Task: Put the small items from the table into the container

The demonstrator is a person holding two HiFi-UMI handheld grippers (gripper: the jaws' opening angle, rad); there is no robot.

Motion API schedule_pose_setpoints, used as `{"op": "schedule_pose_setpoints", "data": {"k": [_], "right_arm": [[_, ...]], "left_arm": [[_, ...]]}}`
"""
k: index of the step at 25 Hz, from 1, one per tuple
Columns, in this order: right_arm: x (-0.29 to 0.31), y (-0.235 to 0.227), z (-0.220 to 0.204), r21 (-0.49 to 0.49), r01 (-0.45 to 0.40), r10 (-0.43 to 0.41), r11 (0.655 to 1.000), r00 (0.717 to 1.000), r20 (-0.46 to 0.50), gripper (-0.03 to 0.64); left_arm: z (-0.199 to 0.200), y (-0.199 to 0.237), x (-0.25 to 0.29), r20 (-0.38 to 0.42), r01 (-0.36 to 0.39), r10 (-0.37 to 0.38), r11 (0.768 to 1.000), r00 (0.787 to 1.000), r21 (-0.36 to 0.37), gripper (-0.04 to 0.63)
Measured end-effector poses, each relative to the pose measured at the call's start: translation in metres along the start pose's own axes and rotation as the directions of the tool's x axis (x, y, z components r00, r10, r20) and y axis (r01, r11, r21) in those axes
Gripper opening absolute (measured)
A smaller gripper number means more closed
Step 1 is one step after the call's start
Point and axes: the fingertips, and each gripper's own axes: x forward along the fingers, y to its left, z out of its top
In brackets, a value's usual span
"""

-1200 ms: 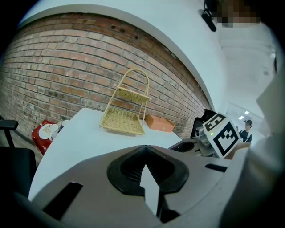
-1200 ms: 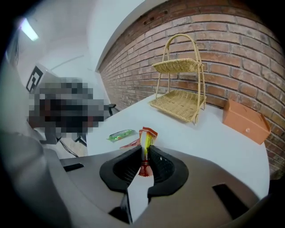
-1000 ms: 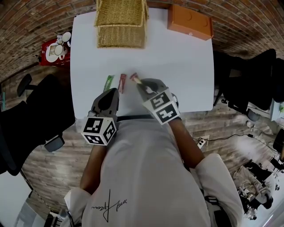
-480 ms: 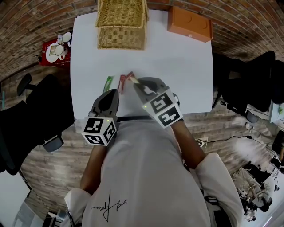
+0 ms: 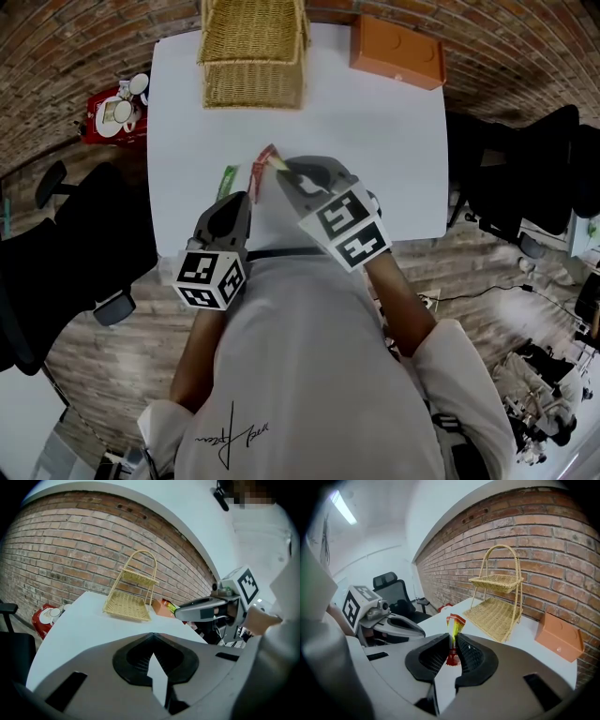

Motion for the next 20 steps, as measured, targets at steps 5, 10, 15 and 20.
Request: {"op": "schedule_pose_setpoints", "data": {"k": [5, 10, 15, 20], "right_arm": [[-0.002, -0.005, 0.012, -0.006, -0.001, 0.001, 1.0, 1.0, 0.018, 0.061], [-0.003, -0.012, 0.023, -0.011, 0.002, -0.002, 1.0, 0.999, 0.034, 0.061], [-0.004, -0.018, 0.043, -0.029, 0.01, -0.009, 1.0, 0.998, 0.064, 0.061], [-0.007, -0.027, 0.064, -0.052, 0.022, -0.017, 0.998, 0.995, 0.095, 0.061]], "left_arm": [[0.001, 0.001, 0.001, 0.001, 0.005, -0.005, 1.0, 1.0, 0.001, 0.011], [0.004, 0.002, 0.001, 0.004, -0.006, 0.006, 1.0, 1.0, 0.0, 0.011], [0.006, 0.006, 0.001, 0.009, -0.014, 0.014, 1.0, 1.0, -0.004, 0.011], [0.004, 0.009, -0.002, 0.01, -0.023, 0.023, 1.0, 1.0, -0.017, 0.011]]}}
